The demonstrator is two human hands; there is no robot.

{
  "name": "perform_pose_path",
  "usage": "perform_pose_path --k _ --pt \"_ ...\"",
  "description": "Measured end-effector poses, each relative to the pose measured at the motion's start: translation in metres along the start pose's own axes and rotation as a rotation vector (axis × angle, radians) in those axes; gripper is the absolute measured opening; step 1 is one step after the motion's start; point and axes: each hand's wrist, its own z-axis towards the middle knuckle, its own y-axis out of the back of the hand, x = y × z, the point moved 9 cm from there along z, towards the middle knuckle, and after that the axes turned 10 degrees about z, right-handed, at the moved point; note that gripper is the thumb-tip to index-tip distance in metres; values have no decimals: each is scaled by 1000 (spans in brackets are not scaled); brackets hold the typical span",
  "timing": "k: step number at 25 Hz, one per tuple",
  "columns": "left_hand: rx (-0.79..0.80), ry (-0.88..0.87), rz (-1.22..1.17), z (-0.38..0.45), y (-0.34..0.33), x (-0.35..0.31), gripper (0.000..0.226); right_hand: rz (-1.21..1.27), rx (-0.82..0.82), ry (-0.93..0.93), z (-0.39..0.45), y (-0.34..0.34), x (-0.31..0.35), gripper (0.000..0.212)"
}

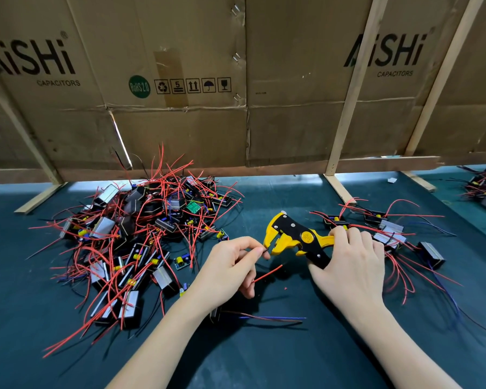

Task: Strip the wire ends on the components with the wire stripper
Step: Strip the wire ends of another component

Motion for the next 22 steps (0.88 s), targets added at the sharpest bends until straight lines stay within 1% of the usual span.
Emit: perform_pose_path --k 4,12,18,22 --pt "-4 25 -49 1 -1 4 19 -7 -8 26 0 2 4 61" --pt "10 71 -152 2 -2 10 21 -41 -84 109 1 14 11 49" --pt "29 75 -205 2 -7 8 20 -16 -82 112 2 15 12 50" --pt "28 70 -219 3 -8 8 20 -8 -73 96 2 13 9 42"
